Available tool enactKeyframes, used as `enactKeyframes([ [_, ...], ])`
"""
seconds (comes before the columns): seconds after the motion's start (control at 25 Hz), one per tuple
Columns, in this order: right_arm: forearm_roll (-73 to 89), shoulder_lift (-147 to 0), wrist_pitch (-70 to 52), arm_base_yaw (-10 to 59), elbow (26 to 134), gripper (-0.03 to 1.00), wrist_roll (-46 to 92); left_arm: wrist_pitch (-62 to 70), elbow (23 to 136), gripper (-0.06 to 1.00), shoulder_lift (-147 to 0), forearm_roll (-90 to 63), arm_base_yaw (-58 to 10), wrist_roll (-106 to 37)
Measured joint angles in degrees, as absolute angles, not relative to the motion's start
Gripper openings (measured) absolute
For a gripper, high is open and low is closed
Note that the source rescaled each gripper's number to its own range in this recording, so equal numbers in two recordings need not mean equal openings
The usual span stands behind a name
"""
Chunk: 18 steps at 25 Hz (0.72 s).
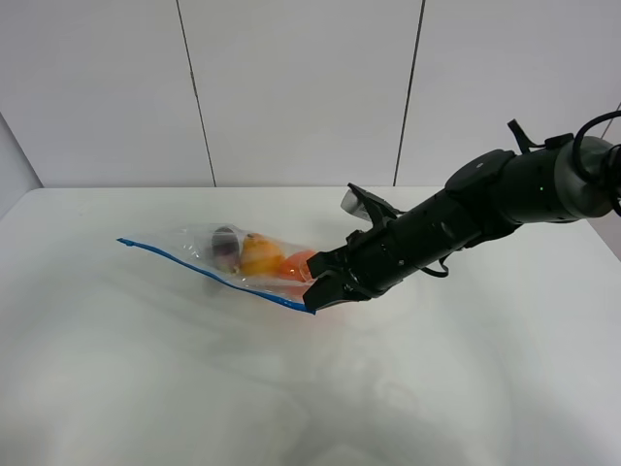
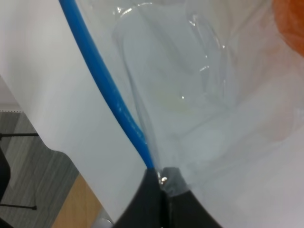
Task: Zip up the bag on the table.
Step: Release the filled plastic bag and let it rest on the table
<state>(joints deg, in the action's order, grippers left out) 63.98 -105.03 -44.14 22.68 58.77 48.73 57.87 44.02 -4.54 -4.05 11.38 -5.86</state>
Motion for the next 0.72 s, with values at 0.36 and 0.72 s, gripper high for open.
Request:
enactKeyframes([
  [0.36, 64.0, -105.0, -44.0, 22.7, 58.8, 0.0, 48.7, 61.0, 38.9, 0.63, 0.2, -4.0, 11.4, -5.7],
  [0.72, 64.0, -105.0, -44.0, 22.7, 58.8, 0.0, 48.8, 61.4, 31.1, 0.63, 0.2, -5.5, 11.4, -5.7],
])
